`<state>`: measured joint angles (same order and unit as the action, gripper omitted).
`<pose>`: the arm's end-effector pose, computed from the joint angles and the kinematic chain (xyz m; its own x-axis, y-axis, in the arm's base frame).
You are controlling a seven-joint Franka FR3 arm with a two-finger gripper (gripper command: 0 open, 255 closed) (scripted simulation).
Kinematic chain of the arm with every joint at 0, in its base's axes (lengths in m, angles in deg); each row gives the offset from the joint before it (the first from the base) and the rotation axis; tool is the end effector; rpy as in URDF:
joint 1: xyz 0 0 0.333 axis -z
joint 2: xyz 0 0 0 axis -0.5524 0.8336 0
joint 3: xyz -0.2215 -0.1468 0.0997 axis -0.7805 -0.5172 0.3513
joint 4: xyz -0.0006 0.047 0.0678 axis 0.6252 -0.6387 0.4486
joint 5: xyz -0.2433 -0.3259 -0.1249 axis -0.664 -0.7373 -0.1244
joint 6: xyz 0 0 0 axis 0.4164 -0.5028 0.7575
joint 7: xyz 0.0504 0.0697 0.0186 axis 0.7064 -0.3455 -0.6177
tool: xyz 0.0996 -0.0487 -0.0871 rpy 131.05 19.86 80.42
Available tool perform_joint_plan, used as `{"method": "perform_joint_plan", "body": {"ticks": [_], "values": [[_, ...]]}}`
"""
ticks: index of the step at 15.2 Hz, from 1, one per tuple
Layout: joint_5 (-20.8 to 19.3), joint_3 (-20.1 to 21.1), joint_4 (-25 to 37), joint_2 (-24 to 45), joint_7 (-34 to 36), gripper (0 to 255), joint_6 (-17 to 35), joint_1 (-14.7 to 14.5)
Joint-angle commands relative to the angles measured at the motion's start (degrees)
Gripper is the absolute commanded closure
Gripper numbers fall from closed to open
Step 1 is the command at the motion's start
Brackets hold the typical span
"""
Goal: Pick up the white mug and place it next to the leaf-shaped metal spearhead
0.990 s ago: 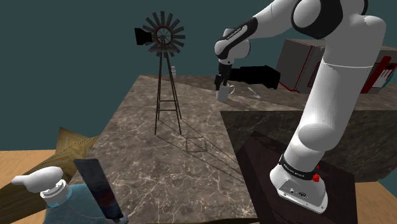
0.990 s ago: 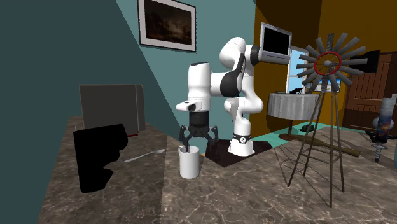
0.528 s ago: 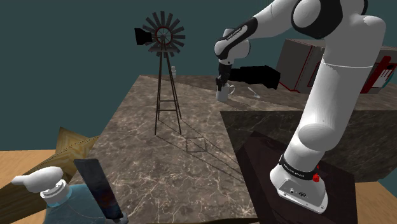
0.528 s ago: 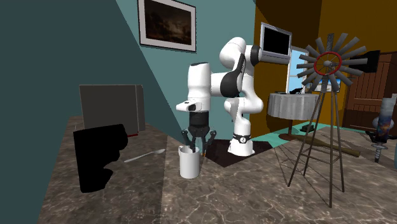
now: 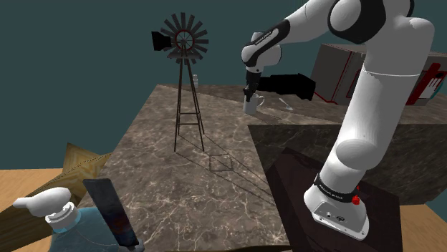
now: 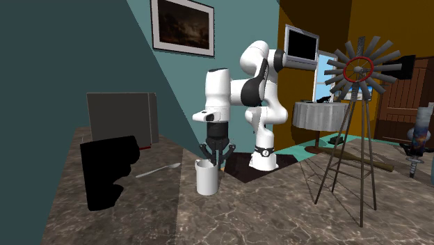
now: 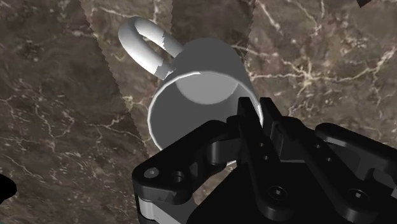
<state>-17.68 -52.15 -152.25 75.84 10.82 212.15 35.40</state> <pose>0.5344 -0.2494 0.2856 0.9976 0.0337 0.0608 0.0336 -0.9994 0.0031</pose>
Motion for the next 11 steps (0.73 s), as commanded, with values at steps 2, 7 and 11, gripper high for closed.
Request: {"method": "perform_joint_plan", "body": {"ticks": [2,7,11], "values": [[-0.5,-0.1,0.7,-0.8,0.4,255,-1.4,-0.1],[-1.6,-0.2,2.6,-2.7,1.2,255,-5.0,-0.2],[-2.4,-0.2,4.3,-3.9,1.8,255,-7.9,-0.3]]}}
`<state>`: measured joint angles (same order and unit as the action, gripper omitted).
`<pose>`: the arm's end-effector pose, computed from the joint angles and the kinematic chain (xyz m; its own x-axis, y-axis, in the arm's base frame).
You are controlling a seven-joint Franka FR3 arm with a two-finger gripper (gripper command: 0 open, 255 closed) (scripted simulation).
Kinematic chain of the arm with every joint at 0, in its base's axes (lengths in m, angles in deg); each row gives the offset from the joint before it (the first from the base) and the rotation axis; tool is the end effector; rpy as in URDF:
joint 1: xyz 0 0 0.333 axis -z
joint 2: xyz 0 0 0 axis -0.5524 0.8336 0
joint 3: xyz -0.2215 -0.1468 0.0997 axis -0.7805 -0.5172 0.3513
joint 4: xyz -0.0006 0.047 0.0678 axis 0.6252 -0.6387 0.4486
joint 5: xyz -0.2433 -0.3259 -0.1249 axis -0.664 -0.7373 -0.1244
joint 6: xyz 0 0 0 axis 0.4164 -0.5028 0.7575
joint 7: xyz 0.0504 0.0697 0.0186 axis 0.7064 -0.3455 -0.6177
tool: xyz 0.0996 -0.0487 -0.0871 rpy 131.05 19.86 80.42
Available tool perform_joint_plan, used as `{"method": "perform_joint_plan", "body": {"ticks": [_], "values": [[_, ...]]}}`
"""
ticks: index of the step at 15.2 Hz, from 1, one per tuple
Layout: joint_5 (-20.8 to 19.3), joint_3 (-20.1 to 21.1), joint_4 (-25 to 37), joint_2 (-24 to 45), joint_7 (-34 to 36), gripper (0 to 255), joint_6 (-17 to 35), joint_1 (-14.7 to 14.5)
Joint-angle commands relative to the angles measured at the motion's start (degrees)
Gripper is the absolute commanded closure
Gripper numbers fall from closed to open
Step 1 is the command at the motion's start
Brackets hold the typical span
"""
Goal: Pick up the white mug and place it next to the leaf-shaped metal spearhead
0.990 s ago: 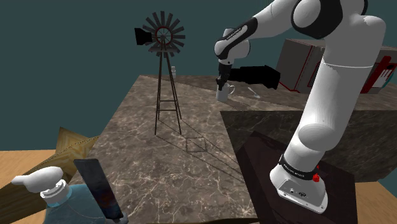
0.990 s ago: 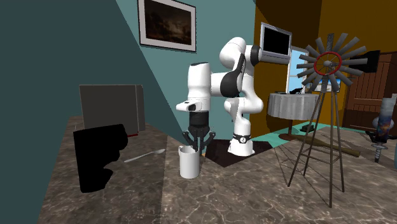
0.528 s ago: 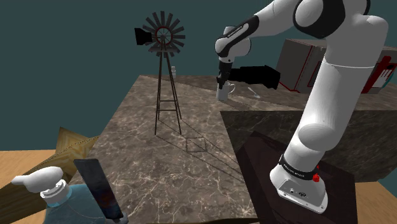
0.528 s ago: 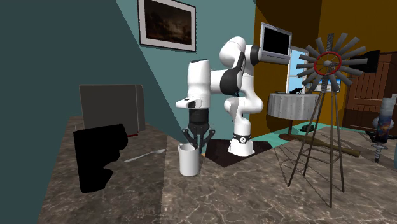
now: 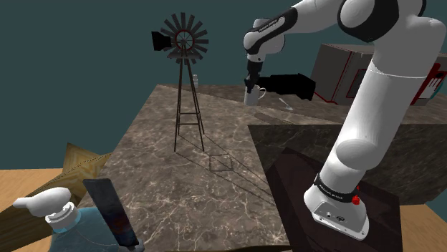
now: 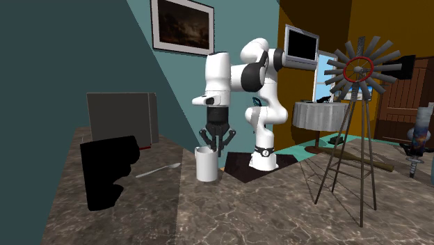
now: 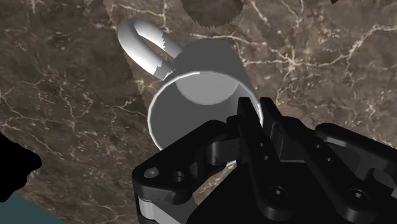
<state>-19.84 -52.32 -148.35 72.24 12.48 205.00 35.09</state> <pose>0.5390 -0.2497 0.3411 0.9976 0.0336 0.0605 0.0335 -0.9994 0.0029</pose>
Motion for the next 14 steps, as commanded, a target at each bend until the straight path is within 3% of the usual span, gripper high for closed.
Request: {"method": "perform_joint_plan", "body": {"ticks": [1,14], "values": [[-0.3,0.0,0.9,-0.6,0.2,255,-1.5,0.0],[-1.7,0.1,8.2,-3.2,1.3,255,-11.2,-0.2]]}}
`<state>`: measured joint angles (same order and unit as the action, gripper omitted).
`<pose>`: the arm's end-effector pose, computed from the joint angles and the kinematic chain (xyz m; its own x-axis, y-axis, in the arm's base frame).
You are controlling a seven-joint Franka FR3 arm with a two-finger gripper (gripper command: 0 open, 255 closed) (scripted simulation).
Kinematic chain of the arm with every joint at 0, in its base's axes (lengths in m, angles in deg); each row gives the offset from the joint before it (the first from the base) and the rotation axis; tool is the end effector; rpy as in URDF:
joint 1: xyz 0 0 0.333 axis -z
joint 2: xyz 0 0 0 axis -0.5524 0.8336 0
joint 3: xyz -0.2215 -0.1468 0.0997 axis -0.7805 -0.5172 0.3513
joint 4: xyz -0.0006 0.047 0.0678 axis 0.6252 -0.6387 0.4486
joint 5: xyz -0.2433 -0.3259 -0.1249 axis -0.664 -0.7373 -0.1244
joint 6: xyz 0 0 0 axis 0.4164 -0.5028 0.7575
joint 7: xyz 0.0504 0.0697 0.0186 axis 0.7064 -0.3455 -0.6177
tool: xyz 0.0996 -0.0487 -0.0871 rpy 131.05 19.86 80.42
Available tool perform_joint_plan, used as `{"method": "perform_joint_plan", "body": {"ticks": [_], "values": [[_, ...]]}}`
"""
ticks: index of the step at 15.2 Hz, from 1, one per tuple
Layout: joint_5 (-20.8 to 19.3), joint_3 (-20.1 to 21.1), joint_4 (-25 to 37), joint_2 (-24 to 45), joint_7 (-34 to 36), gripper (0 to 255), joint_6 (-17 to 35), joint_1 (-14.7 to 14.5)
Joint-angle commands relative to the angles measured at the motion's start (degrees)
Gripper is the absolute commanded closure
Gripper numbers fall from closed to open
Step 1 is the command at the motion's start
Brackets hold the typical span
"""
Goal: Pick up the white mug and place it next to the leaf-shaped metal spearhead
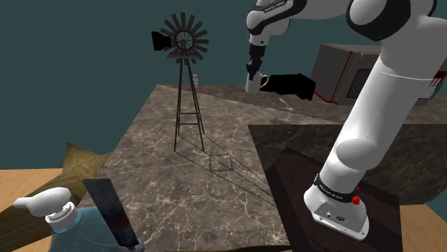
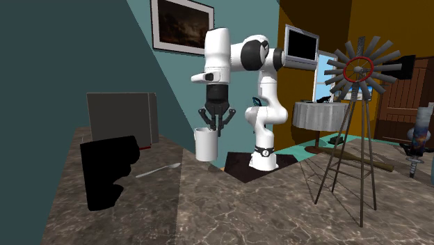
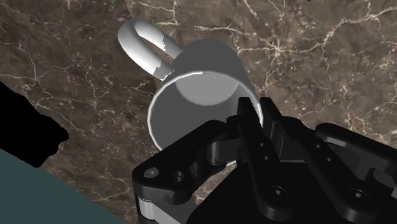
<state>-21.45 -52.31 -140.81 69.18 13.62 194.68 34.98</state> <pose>0.5424 -0.2520 0.4201 0.9976 0.0334 0.0604 0.0333 -0.9994 0.0028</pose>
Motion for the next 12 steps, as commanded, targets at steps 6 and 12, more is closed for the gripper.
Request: {"method": "perform_joint_plan", "body": {"ticks": [6,12], "values": [[-0.3,0.1,4.8,-0.6,0.5,255,-5.4,-0.1],[-2.3,2.4,1.5,-5.2,5.2,255,-6.2,-2.0]]}}
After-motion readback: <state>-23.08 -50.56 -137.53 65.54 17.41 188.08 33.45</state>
